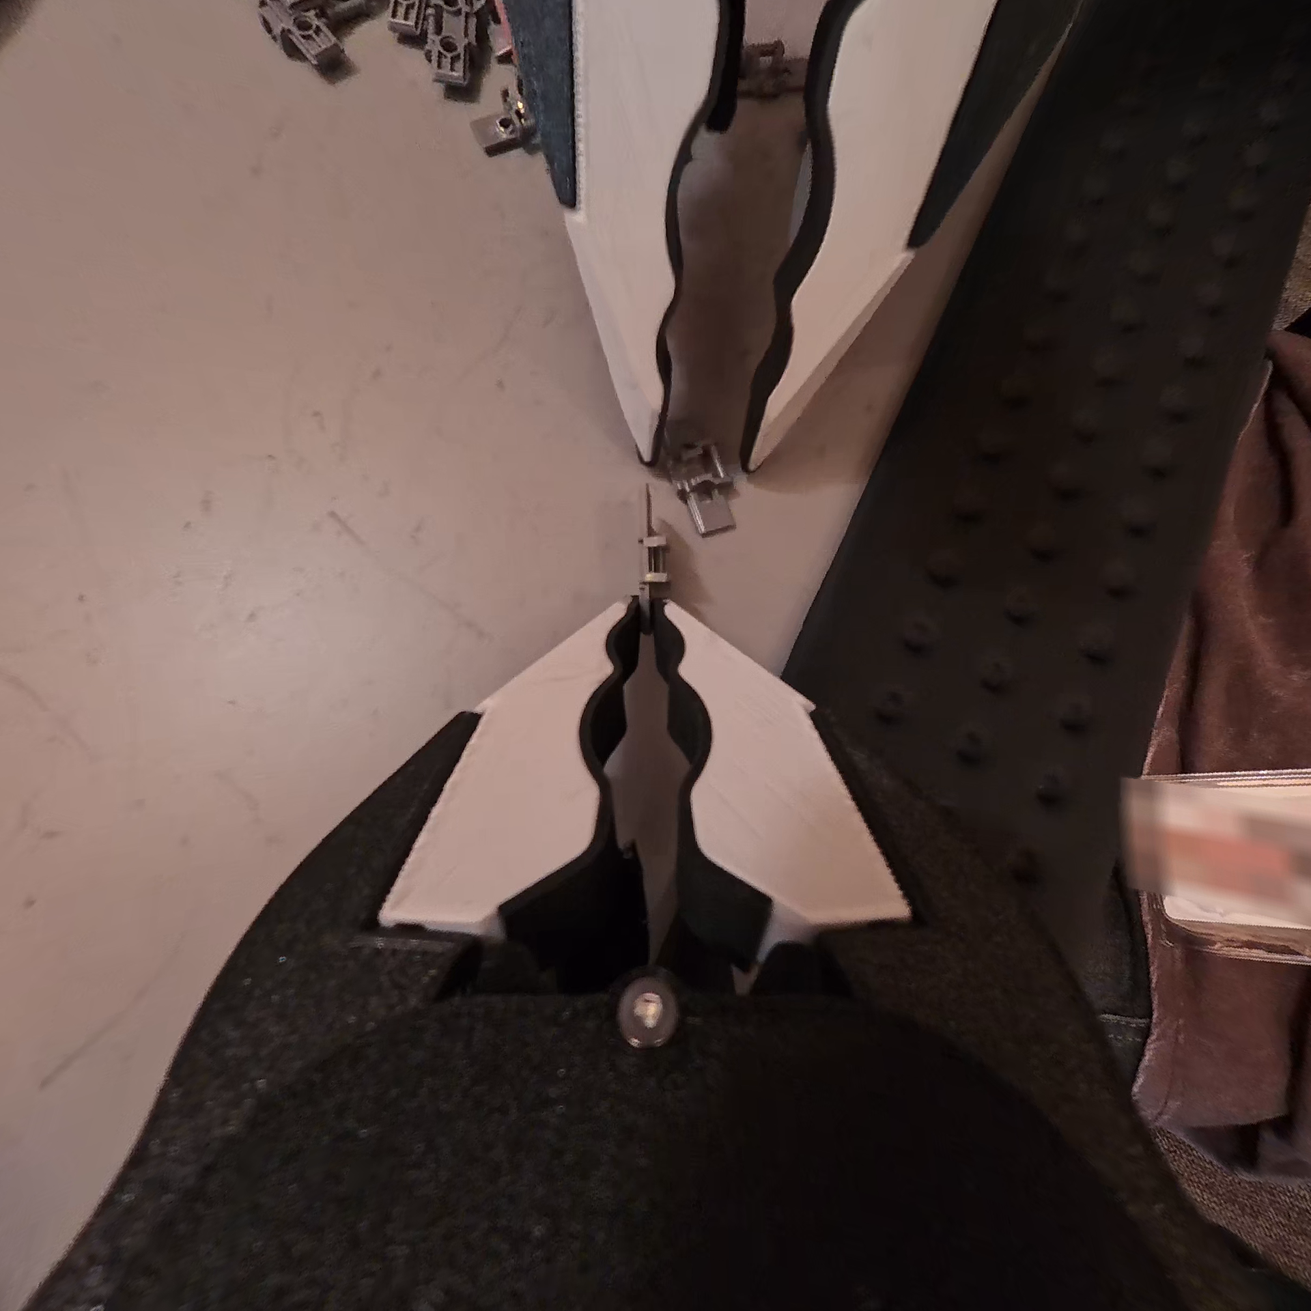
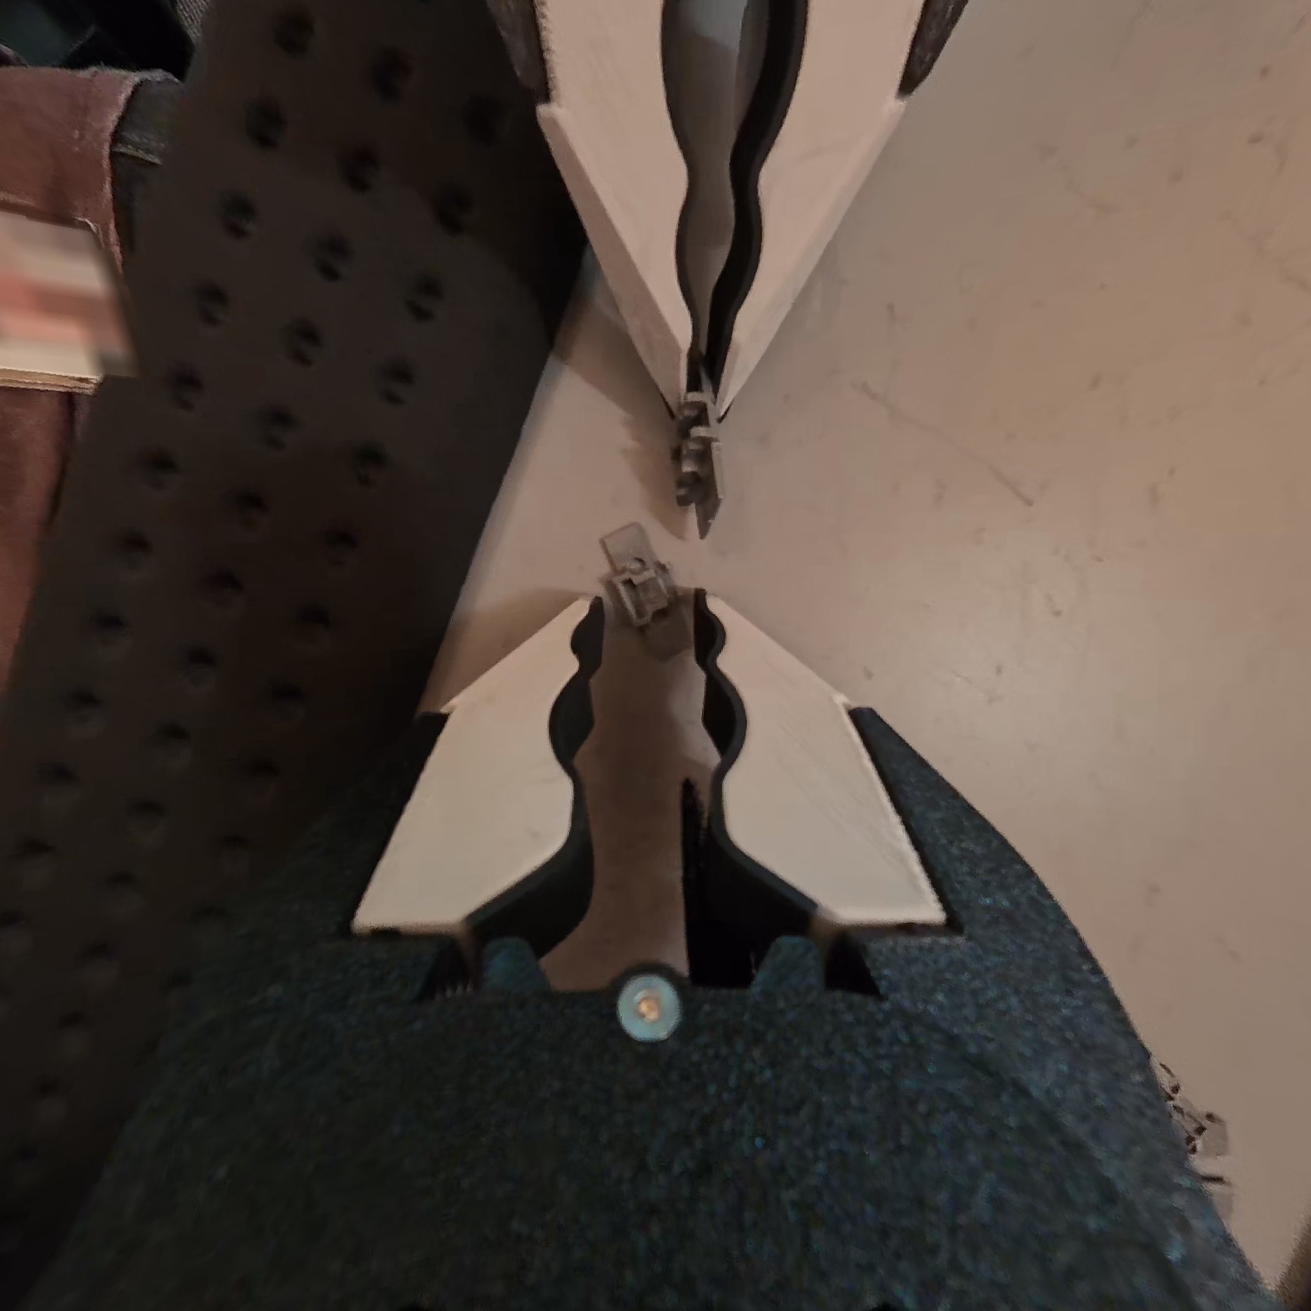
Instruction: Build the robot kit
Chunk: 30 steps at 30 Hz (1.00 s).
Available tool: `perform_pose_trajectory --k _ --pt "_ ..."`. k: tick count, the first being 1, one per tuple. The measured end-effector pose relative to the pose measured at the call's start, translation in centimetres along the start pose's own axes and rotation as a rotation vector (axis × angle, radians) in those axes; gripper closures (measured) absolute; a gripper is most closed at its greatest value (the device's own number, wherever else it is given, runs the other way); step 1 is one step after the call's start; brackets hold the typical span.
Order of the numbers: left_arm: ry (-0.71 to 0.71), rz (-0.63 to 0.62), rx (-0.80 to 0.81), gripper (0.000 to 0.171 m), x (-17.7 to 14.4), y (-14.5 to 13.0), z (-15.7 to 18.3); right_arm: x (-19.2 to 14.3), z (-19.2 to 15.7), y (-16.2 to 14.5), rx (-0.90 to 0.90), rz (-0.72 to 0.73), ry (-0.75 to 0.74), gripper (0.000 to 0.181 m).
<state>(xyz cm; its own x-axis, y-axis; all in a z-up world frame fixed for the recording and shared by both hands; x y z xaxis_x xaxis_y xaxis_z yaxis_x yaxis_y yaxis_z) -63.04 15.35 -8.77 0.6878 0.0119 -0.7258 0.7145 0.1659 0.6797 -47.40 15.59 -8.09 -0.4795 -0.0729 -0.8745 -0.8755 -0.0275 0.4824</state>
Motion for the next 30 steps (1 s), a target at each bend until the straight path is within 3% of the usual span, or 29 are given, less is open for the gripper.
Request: perform_pose_trajectory --k 7,20,24,30 --pt "-0.004 0.001 -0.005 0.169 0.0 0.0 -0.1 -0.7 1.3 0.5 0.022 0.031 0.002 0.156" --pt "-0.012 0.003 -0.005 0.169 0.0 -0.2 -0.1 0.2 0.4 0.8 0.006 0.012 0.03 0.154" --pt "-0.013 0.002 -0.005 0.169 0.0 -0.2 -0.1 0.2 -0.4 0.8 -0.041 0.005 0.045 0.169" --pt "-0.012 -0.005 -0.002 0.169 0.0 -0.1 0.0 0.3 -2.1 0.8 -0.083 -0.002 0.034 0.17"
Point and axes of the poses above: each gripper's, where its closed fingertips meet, x out along the fingers, y out of its top, z = x × y across the jaws, the point moved 10 cm from there along -x, back along the fingers, and after that the axes turned 1 degree about x, right-handed, at the moved point
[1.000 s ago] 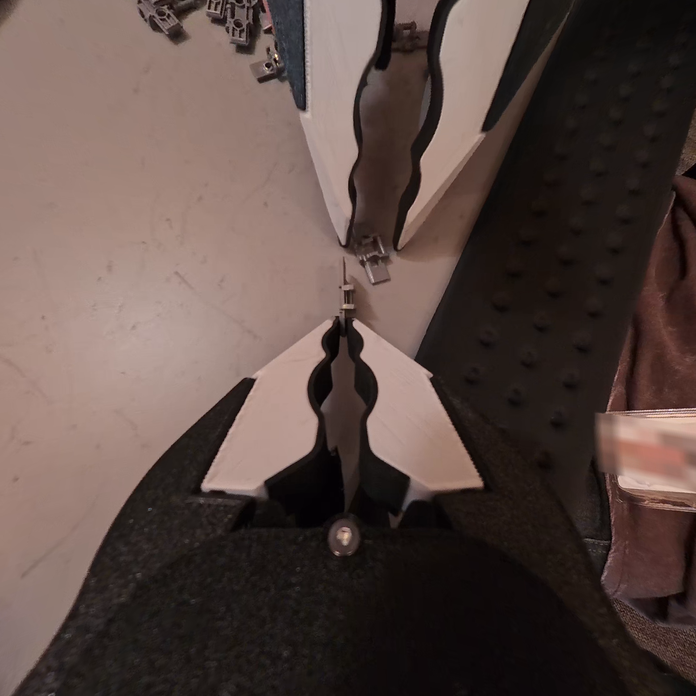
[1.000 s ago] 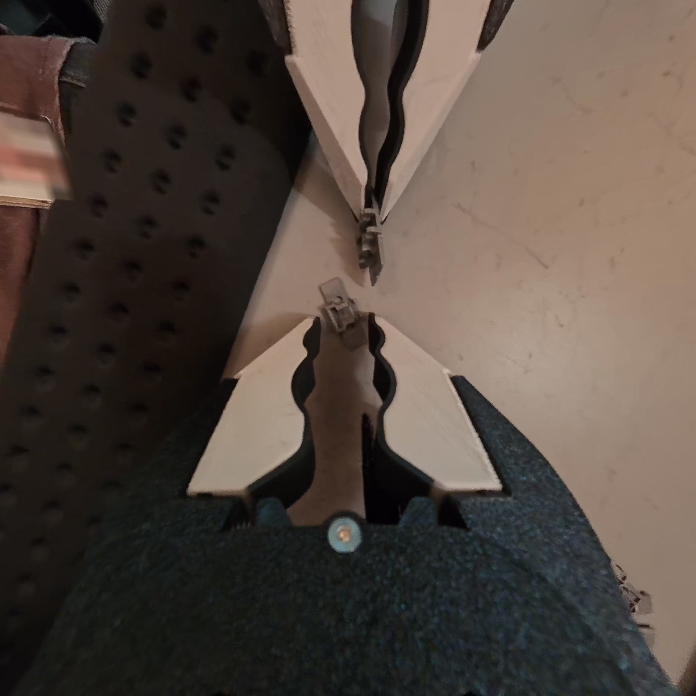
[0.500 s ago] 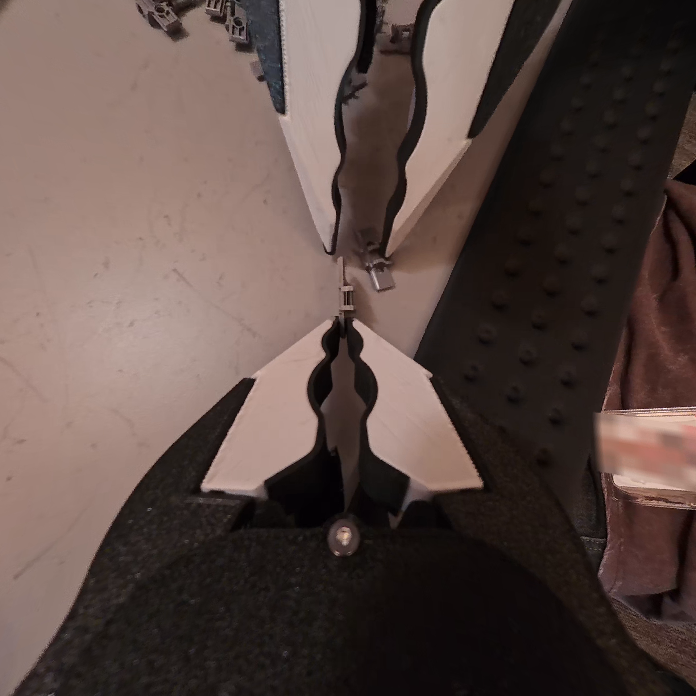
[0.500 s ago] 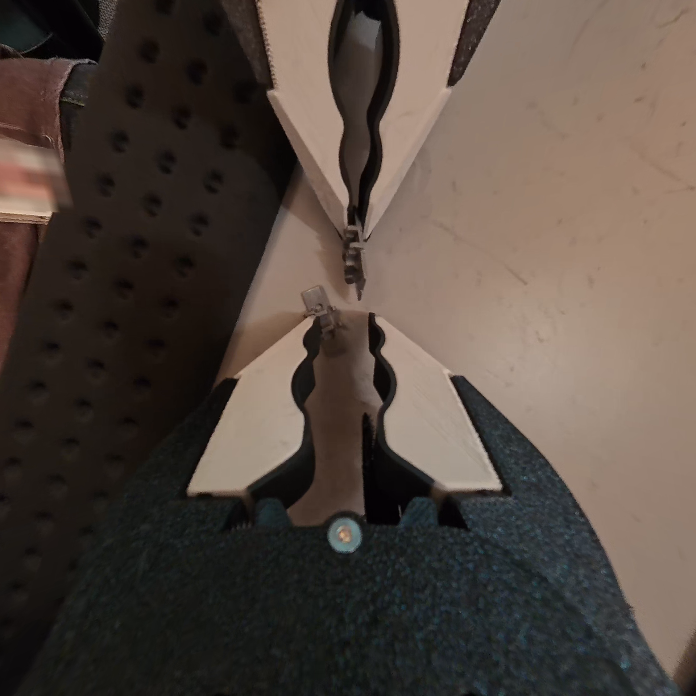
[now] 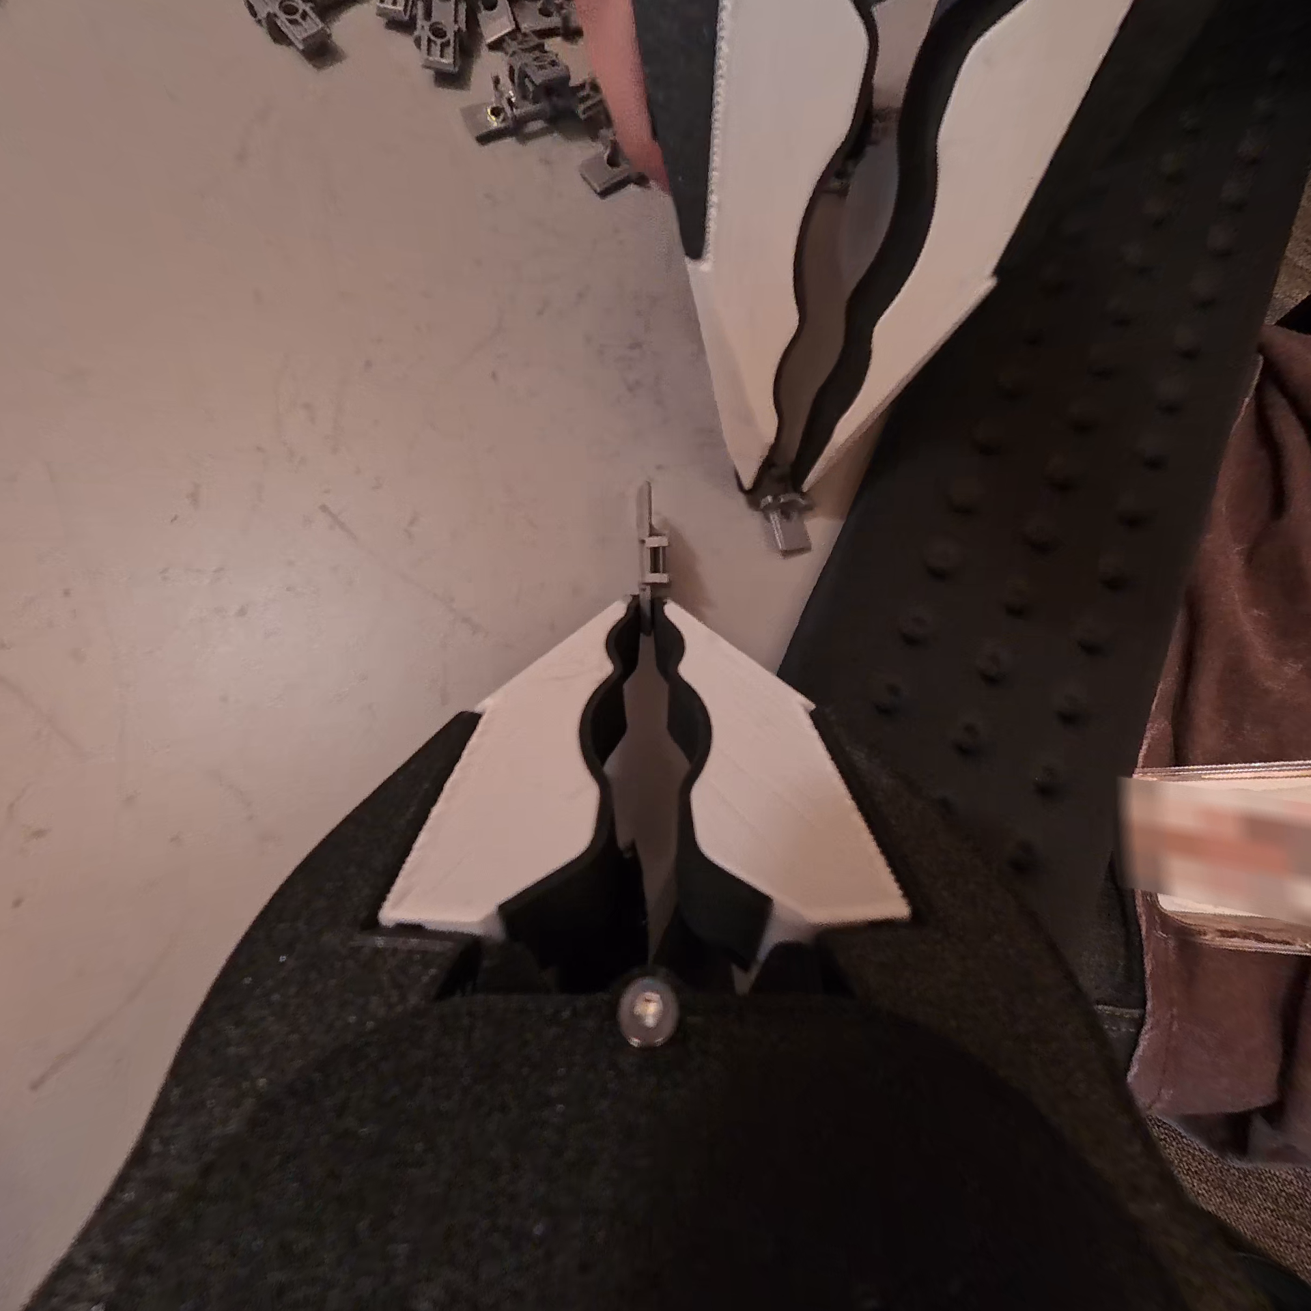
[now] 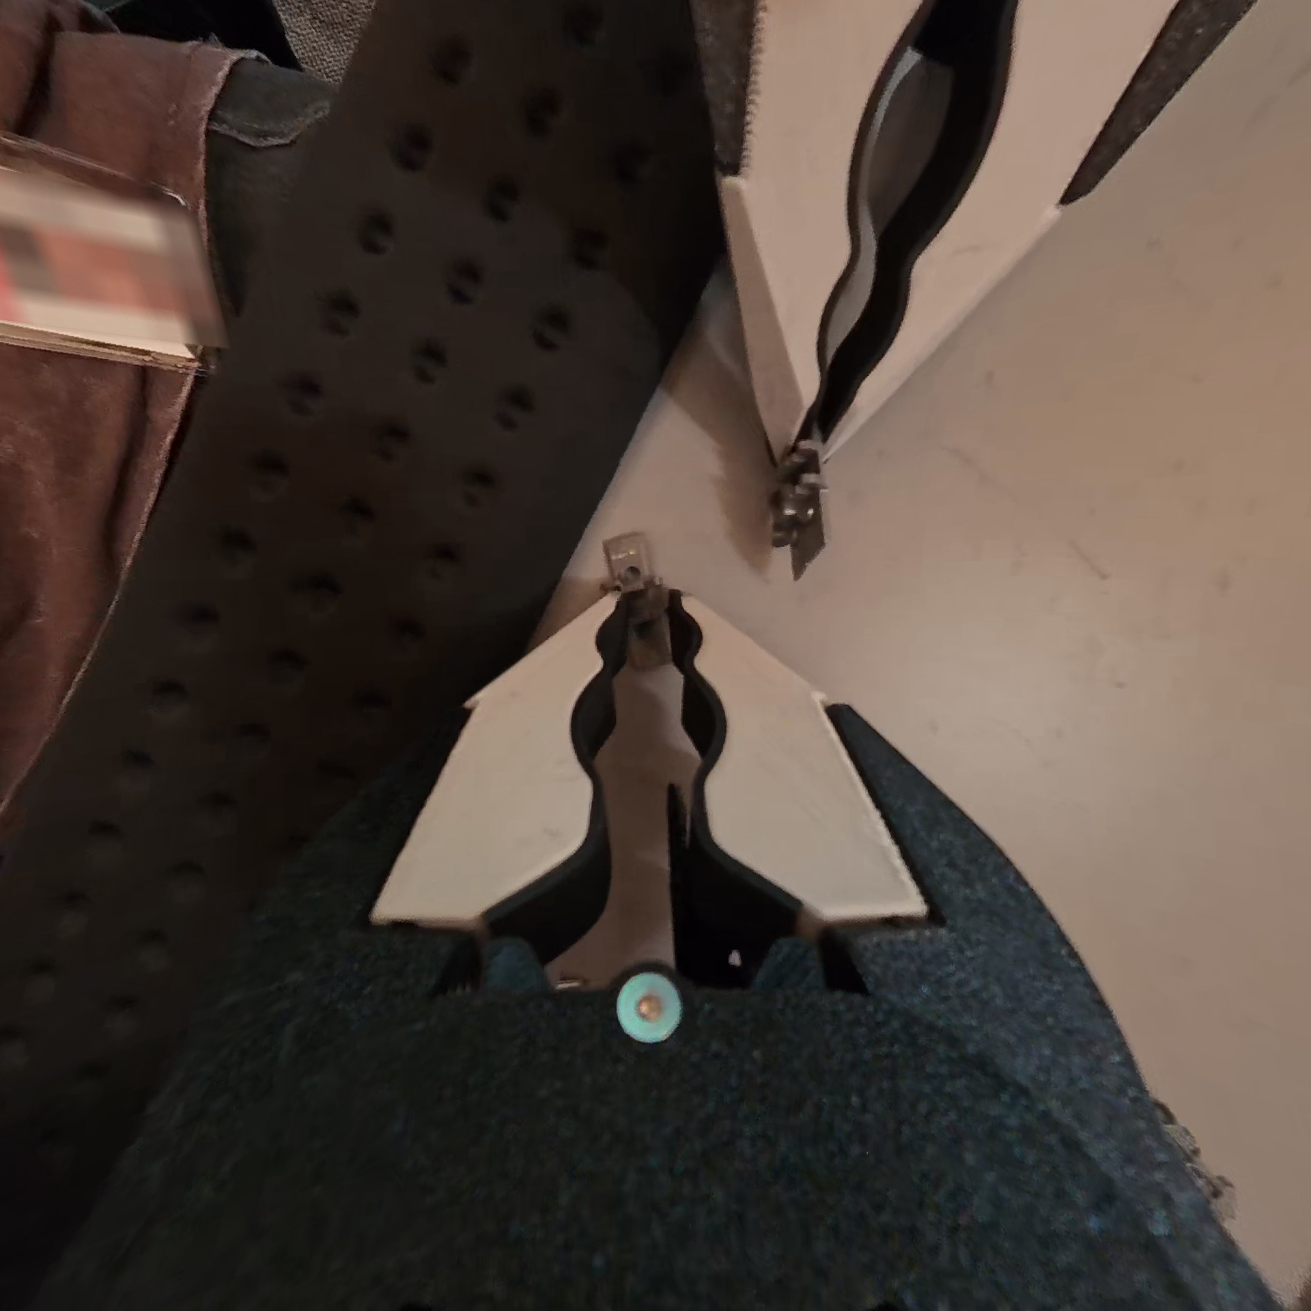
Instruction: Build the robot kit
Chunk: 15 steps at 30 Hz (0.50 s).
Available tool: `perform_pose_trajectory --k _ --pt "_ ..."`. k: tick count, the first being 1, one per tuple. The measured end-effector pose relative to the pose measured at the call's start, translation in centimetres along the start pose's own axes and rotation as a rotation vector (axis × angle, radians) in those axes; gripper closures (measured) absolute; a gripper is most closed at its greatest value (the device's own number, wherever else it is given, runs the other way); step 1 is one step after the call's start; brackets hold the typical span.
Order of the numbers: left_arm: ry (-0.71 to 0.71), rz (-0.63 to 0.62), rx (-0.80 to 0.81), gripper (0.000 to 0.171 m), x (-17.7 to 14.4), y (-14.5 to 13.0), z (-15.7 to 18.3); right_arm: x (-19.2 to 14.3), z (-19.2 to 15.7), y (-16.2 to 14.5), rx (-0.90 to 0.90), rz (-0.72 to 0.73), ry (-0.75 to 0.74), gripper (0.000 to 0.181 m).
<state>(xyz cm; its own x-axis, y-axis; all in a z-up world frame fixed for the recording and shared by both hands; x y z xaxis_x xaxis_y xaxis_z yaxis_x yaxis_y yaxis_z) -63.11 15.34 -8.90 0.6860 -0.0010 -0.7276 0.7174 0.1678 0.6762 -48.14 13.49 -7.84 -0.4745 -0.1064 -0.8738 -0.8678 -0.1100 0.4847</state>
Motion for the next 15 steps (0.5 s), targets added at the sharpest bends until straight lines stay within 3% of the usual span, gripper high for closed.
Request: perform_pose_trajectory --k 3,5,9,15 --pt "0.003 -0.004 0.009 0.169 0.0 0.0 0.1 0.0 -0.3 -0.1 -0.011 -0.003 -0.041 0.173" --pt "-0.001 -0.002 0.011 0.169 0.0 0.0 0.2 0.1 -0.8 -0.3 -0.049 -0.007 -0.127 0.181" --pt "-0.019 -0.001 0.001 0.169 0.1 0.0 0.2 0.3 -2.1 -0.7 -0.094 0.044 -0.284 0.181" --pt "-0.059 -0.011 -0.014 0.169 0.2 0.1 0.4 -0.5 -2.3 -1.7 0.011 0.169 -0.312 0.181"
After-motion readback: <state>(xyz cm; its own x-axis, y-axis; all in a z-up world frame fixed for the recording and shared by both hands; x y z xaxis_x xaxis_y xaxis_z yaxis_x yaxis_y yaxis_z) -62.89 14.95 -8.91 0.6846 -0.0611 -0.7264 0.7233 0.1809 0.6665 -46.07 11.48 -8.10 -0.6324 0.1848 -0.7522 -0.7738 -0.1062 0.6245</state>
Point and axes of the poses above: each gripper's, where its closed fingertips meet, x out along the fingers, y out of its top, z = x × y across the jaws, the point moved 10 cm from there along -x, back along the fingers, and after that the axes turned 1 degree about x, right-handed, at the moved point
